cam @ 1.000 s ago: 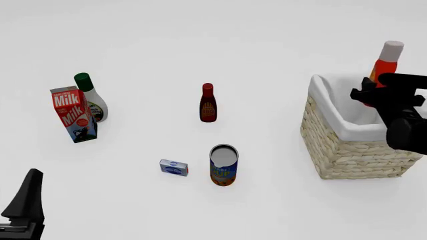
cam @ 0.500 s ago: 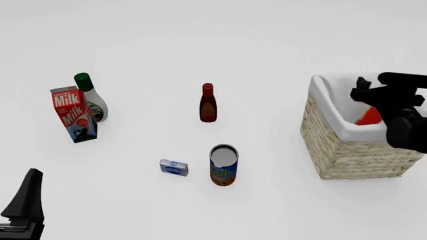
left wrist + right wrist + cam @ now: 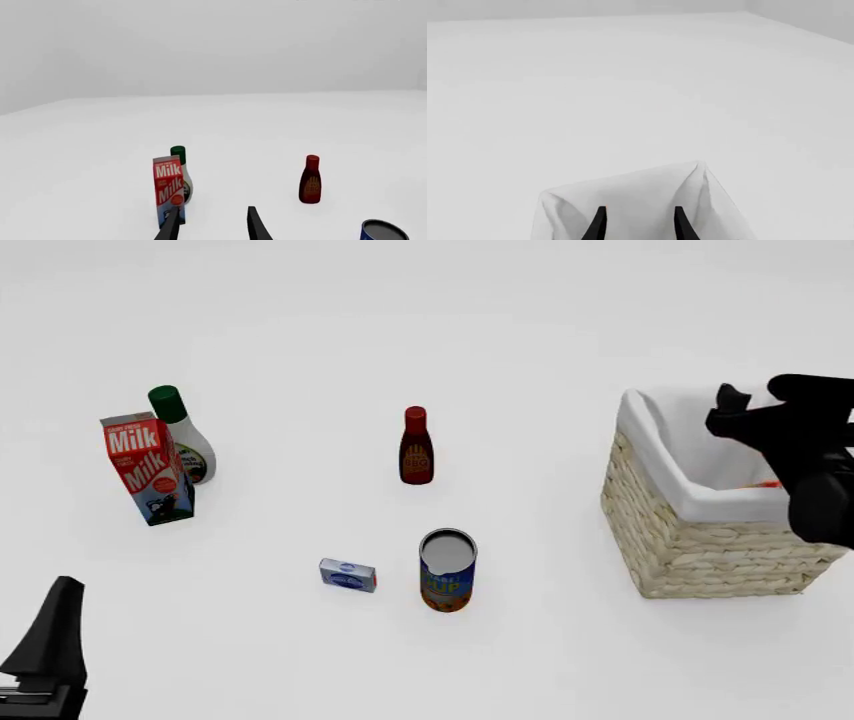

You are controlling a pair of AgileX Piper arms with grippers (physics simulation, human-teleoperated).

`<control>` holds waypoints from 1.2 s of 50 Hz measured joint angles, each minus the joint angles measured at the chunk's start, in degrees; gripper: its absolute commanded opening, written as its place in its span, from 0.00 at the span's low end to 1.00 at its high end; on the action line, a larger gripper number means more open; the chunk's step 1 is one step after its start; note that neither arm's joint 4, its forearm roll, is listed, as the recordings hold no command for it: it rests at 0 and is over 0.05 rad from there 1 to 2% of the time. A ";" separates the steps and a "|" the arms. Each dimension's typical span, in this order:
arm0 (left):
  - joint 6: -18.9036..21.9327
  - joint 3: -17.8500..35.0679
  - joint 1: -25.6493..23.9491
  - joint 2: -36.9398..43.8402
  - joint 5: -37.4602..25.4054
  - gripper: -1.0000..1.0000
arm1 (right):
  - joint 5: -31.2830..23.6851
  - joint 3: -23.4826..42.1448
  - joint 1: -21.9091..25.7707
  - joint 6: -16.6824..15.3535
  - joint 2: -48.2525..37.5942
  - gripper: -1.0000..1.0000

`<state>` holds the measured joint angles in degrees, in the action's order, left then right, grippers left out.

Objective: Pick the ketchup and place it in the basket.

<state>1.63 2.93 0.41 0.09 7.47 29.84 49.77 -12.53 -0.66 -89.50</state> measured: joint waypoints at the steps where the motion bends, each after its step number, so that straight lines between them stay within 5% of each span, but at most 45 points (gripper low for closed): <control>1: -0.01 0.00 0.00 0.00 0.02 1.00 | -0.20 -0.17 0.13 0.04 0.54 1.00; 43: -0.96 0.04 0.26 -0.06 0.91 1.00 | -4.98 -8.80 5.66 0.67 19.61 1.00; 60: -1.31 -0.01 0.38 -0.07 1.24 1.00 | -5.07 -15.37 7.93 -4.53 29.72 1.00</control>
<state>0.32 2.93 0.79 0.02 8.72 24.77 34.40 -4.60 -5.19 -59.79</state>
